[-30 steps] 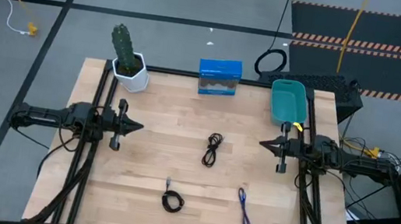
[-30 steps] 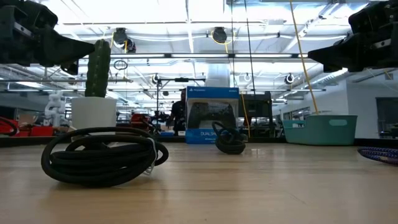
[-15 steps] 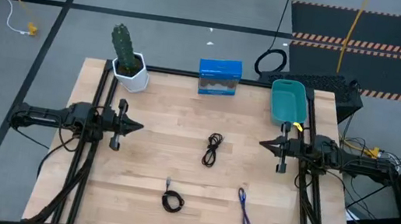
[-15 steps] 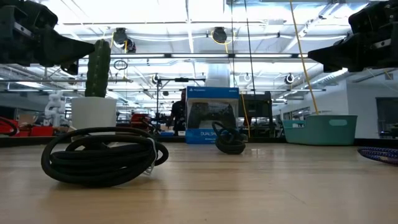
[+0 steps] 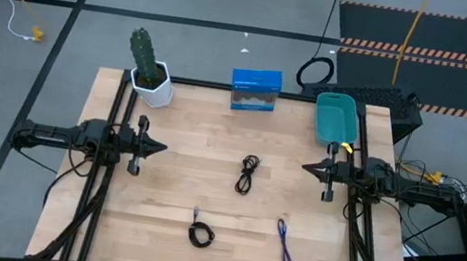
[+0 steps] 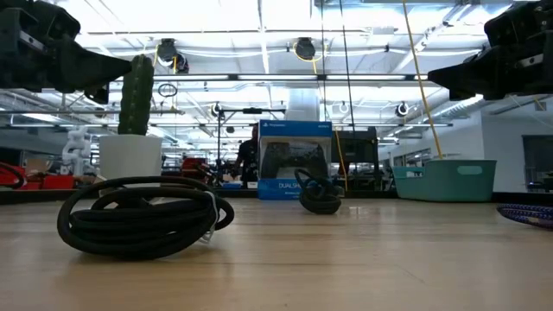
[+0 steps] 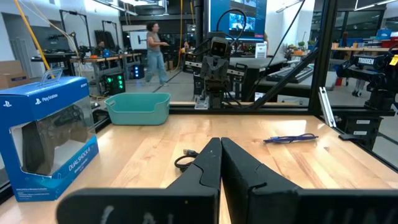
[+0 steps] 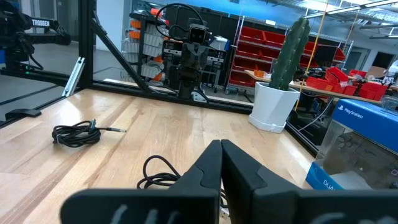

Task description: Pick and place USB-C Cables

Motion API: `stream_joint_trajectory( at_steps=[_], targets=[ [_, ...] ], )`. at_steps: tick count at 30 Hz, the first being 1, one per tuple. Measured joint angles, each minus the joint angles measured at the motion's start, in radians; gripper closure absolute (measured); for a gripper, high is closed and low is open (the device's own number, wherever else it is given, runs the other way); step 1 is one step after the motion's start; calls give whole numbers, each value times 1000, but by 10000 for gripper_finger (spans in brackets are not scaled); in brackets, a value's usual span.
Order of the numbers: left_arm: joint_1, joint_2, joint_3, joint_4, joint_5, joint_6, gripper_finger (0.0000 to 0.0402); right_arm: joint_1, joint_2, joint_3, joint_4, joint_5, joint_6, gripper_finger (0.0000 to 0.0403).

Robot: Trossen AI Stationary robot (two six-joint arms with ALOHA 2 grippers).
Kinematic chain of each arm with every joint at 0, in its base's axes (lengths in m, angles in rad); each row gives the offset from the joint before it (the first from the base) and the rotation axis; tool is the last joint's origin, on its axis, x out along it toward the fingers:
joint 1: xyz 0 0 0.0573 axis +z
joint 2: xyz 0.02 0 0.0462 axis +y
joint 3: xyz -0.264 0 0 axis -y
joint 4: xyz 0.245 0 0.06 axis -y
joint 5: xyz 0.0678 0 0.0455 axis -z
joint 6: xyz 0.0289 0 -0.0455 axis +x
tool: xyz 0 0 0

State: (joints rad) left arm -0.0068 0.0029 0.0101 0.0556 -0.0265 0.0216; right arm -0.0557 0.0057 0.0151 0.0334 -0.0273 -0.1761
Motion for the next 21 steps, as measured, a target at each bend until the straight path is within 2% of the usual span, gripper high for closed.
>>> stream_joint_trajectory(
  at_steps=[15, 19, 21],
  targets=[
    [0, 0, 0, 1, 0, 37, 396, 0, 0, 0, 0, 0, 0, 403],
    [0, 0, 0, 12, 0, -62, 396, 0, 0, 0, 0, 0, 0, 403],
    [0, 0, 0, 64, 0, -57, 396, 0, 0, 0, 0, 0, 0, 403]
  ],
)
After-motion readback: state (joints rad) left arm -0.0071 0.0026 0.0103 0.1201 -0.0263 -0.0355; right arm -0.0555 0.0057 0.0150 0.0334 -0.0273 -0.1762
